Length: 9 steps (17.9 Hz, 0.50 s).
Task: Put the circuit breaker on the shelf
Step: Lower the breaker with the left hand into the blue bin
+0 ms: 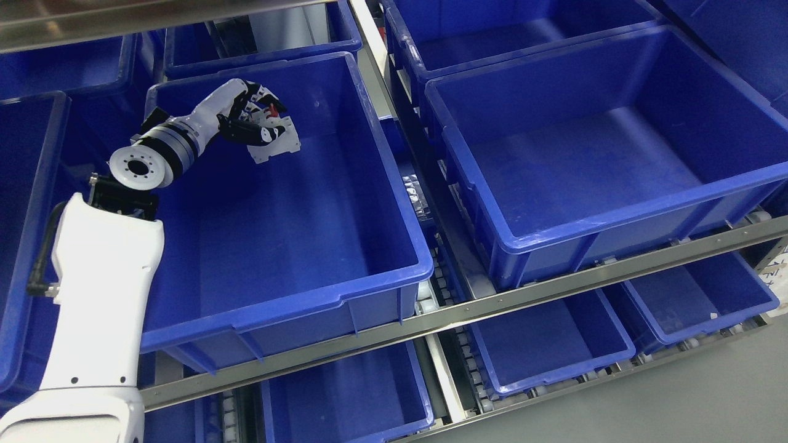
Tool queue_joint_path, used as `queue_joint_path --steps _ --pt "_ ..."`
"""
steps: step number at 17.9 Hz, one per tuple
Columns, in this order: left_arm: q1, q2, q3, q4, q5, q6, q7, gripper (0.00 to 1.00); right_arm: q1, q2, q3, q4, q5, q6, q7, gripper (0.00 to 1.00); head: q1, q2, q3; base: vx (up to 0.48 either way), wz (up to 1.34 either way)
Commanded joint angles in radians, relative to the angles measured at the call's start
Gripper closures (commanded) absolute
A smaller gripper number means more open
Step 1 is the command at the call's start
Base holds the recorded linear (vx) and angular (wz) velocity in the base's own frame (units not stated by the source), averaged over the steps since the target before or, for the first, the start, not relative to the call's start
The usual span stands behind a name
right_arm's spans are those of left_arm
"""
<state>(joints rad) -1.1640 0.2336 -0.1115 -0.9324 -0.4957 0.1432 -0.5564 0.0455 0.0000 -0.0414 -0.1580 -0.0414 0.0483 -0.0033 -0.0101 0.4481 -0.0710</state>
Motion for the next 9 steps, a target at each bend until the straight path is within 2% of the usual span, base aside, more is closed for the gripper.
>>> queue_joint_path --steps 1,4,9 --pt "-0.032 -0.017 -0.102 0.214 -0.044 0.001 0.001 0.92 0.001 -0.017 -0.001 0.000 0.000 -0.001 0.000 0.00 0.0000 0.000 0.000 -0.011 0.00" --pt "-0.055 -0.054 -0.114 0.270 -0.044 0.000 0.009 0.88 -0.001 -0.017 0.000 0.000 0.000 -0.001 0.000 0.00 0.0000 0.000 0.000 -0.004 0.00" --pt "-0.068 -0.045 -0.114 0.273 -0.044 0.001 0.062 0.61 -0.001 -0.017 0.000 0.000 0.000 -0.001 0.000 0.00 0.0000 0.000 0.000 0.000 0.00"
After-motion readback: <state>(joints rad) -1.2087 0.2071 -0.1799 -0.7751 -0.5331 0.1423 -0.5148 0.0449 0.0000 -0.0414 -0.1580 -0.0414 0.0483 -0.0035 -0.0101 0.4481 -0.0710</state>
